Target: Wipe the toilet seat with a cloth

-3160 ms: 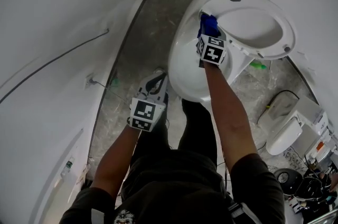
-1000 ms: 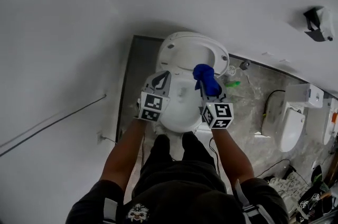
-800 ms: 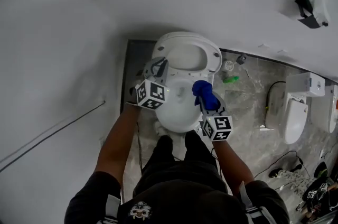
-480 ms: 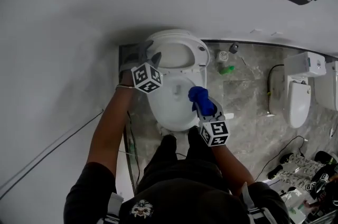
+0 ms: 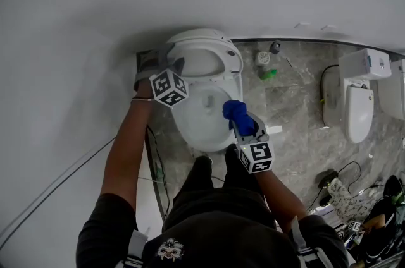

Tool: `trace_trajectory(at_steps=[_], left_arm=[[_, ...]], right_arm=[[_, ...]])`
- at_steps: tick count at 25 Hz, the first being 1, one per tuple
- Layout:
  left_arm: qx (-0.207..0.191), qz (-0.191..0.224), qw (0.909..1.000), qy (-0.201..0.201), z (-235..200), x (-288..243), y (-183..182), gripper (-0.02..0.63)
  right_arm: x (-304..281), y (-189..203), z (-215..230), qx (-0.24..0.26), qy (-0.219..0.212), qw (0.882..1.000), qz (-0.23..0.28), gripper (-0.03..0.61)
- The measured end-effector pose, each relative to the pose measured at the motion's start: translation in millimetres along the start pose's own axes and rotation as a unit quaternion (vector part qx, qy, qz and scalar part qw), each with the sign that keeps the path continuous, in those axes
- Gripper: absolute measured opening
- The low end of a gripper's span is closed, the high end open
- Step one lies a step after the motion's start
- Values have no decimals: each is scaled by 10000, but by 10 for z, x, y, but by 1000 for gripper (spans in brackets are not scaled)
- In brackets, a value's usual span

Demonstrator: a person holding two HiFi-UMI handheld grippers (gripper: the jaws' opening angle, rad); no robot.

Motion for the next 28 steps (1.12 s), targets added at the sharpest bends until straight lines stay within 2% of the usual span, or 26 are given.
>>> trace_trajectory(at_steps=[5,11,16,21,28], left_arm=[[-147,-1,9997,183,151,305,-18,239],[-174,102,9998,-29,354,661,-9,238],[-43,90,9999,50,611,974,38,238],[59,75,9998,173,961,1286,35,238],[94,25,9980,618,1676,1649,136,238]], right_arm=[[38,-136,7,-27,-57,9998,194,98],[98,-447,66,145,-104,9988,464,98],[146,-548,105,30,-13,9978,655,98],[270,-645,116,75,43,9969,780,98],[387,-548,-78,56,-125,9973,724,98]])
Point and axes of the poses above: the fingertips, and each gripper's own axes: x backward along the fingers, z to its right, y out of its underside, the point moved 3 cm from there along x, backward along the fingers, and after that the axes turned 5 degrees about -y, right-handed, at the moved point
